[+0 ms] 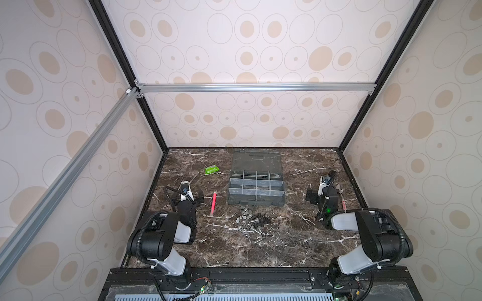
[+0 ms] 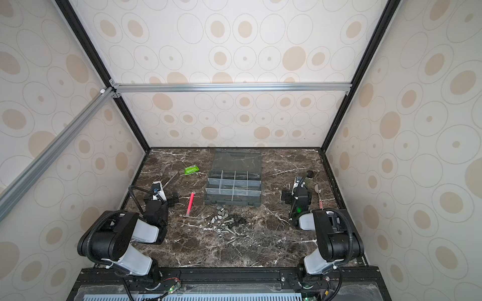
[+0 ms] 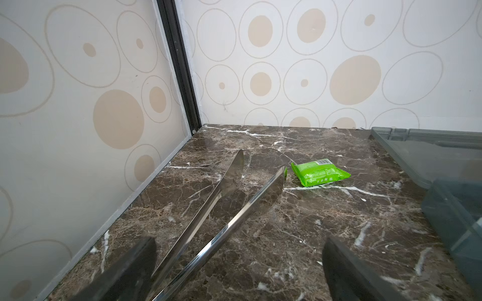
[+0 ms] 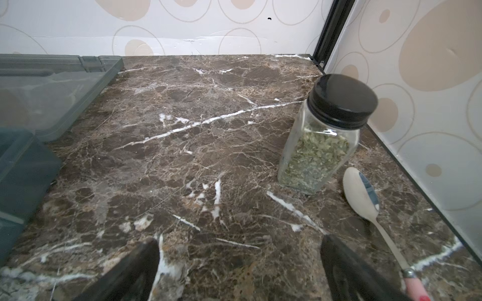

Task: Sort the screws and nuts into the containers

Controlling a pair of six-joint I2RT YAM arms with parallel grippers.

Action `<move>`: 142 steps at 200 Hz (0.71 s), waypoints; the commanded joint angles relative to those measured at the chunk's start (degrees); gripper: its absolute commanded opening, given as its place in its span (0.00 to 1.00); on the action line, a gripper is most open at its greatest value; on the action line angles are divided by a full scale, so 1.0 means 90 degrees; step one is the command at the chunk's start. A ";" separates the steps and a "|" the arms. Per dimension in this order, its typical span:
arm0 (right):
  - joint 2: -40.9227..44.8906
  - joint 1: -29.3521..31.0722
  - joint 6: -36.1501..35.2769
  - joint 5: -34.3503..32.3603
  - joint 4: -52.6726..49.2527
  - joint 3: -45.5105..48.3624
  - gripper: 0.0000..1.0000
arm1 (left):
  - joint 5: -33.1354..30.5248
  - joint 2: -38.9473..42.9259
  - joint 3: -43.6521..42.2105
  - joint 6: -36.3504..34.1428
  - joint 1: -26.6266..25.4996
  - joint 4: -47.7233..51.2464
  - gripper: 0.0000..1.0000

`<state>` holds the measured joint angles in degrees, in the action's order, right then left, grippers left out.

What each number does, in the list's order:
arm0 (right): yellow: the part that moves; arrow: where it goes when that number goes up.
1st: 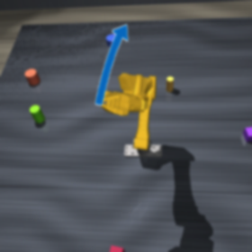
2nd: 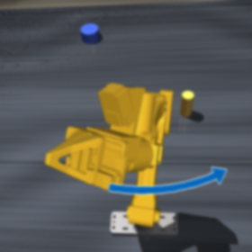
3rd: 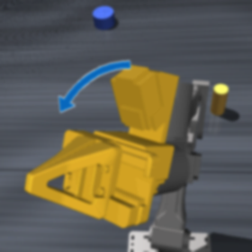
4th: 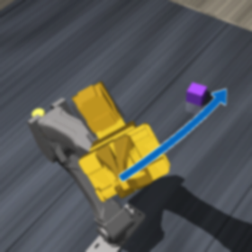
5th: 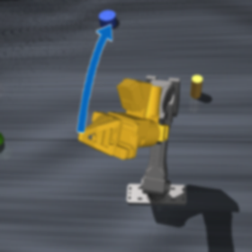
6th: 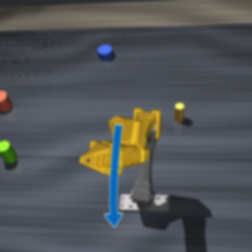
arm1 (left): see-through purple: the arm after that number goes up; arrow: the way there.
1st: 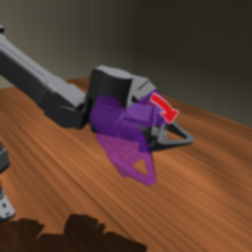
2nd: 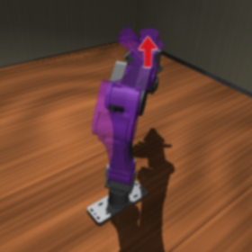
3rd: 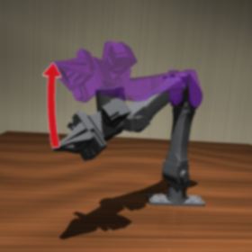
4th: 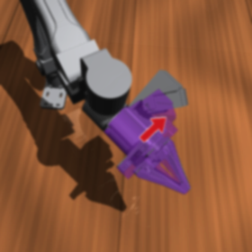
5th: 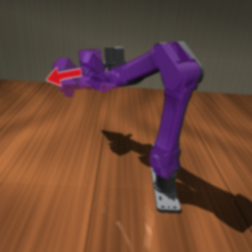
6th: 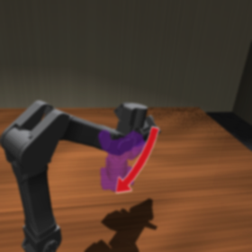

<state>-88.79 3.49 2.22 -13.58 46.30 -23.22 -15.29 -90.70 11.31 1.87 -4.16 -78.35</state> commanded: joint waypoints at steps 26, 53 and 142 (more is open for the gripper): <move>0.0101 0.0028 -0.0091 0.0010 0.0090 0.0003 1.00 | 0.0034 0.0004 0.0091 -0.0045 0.0052 -0.0114 0.99; 0.0097 0.0031 -0.0090 0.0011 0.0100 0.0002 1.00 | 0.0039 0.0009 0.0091 -0.0042 0.0047 -0.0121 0.99; 0.0101 0.0030 -0.0094 0.0014 0.0100 0.0002 1.00 | 0.0044 0.0009 0.0101 -0.0037 0.0045 -0.0092 0.99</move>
<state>-88.79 3.53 2.09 -13.52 46.30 -23.22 -15.29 -90.70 11.31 1.87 -4.16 -78.32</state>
